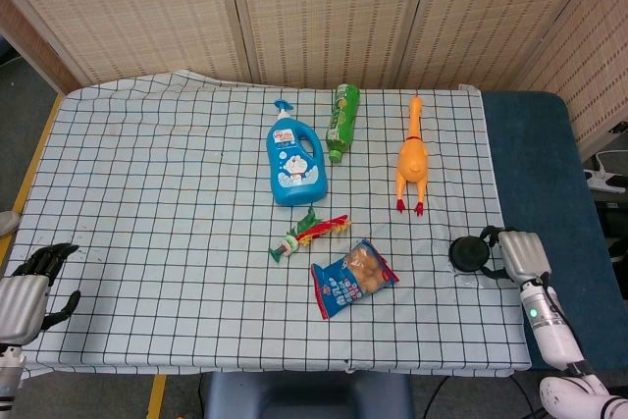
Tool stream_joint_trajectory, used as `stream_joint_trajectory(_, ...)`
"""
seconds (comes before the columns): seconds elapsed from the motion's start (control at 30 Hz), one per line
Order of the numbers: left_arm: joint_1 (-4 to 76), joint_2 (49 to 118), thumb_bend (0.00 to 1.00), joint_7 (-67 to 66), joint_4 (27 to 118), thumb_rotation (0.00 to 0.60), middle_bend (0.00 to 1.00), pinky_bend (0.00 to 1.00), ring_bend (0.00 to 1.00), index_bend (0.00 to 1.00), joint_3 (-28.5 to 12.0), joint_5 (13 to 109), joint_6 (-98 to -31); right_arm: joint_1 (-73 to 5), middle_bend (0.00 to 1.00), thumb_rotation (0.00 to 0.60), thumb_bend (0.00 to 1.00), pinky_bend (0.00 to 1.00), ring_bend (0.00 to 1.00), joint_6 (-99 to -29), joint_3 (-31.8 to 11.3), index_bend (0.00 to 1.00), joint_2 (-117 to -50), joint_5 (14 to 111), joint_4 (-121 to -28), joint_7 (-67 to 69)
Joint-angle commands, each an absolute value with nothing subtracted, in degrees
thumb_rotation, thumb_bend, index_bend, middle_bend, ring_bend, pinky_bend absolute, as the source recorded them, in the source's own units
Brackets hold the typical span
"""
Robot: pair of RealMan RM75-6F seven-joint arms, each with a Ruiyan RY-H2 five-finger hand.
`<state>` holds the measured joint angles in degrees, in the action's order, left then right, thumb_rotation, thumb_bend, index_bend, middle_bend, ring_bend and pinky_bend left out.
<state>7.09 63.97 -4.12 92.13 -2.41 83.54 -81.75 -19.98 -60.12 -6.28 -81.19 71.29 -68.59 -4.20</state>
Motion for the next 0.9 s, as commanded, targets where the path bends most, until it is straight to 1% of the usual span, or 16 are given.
stream_joint_trajectory(0.03,7.11,63.96,0.37,-4.14,92.11,0.600,0.15,0.35,0.14,0.17,-2.39,83.64,-81.78,-19.78,0.48,0.600,0.10,0.53,0.40,-61.22,-6.27,0.54,-81.46,72.02,-68.34,-4.09)
stream_joint_trajectory(0.13,7.12,64.01,0.37,-4.25,92.08,0.600,0.15,0.35,0.14,0.17,-2.32,83.61,-81.68,-19.32,0.48,0.600,0.10,0.53,0.40,-63.70,-6.59,0.55,-81.74,72.94,-68.07,-4.28)
stream_joint_trajectory(0.3,7.17,64.04,0.37,-4.55,92.05,0.600,0.15,0.35,0.14,0.17,-2.34,83.60,-81.66,-19.05,0.49,0.600,0.10,0.53,0.41,-64.47,-6.60,0.55,-81.34,73.46,-68.67,-3.95)
stream_joint_trajectory(0.5,7.19,64.07,0.37,-4.52,92.07,0.600,0.15,0.35,0.14,0.17,-2.29,83.58,-81.56,-18.34,0.49,0.600,0.10,0.53,0.41,-67.20,-6.48,0.56,-80.61,75.36,-70.07,-3.18)
stream_joint_trajectory(0.77,7.22,64.15,0.37,-4.79,92.07,0.600,0.15,0.35,0.14,0.17,-2.22,83.65,-81.53,-18.14,0.49,0.600,0.10,0.53,0.41,-66.22,-6.75,0.56,-80.29,73.57,-70.25,-5.39)
stream_joint_trajectory(0.8,7.23,64.16,0.37,-4.77,92.12,0.600,0.15,0.35,0.14,0.17,-2.23,83.55,-81.45,-18.21,0.49,0.600,0.10,0.53,0.40,-65.87,-6.70,0.54,-80.29,73.40,-70.21,-5.63)
stream_joint_trajectory(0.87,7.25,64.13,0.37,-4.71,92.20,0.600,0.15,0.35,0.14,0.17,-2.23,83.48,-81.36,-18.37,0.46,0.600,0.10,0.53,0.35,-65.26,-6.44,0.48,-80.27,73.53,-70.09,-5.66)
stream_joint_trajectory(0.9,7.27,64.12,0.37,-4.73,92.18,0.600,0.15,0.35,0.14,0.17,-2.22,83.56,-81.40,-18.44,0.41,0.600,0.10,0.53,0.29,-65.12,-6.34,0.43,-80.31,73.72,-69.94,-5.47)
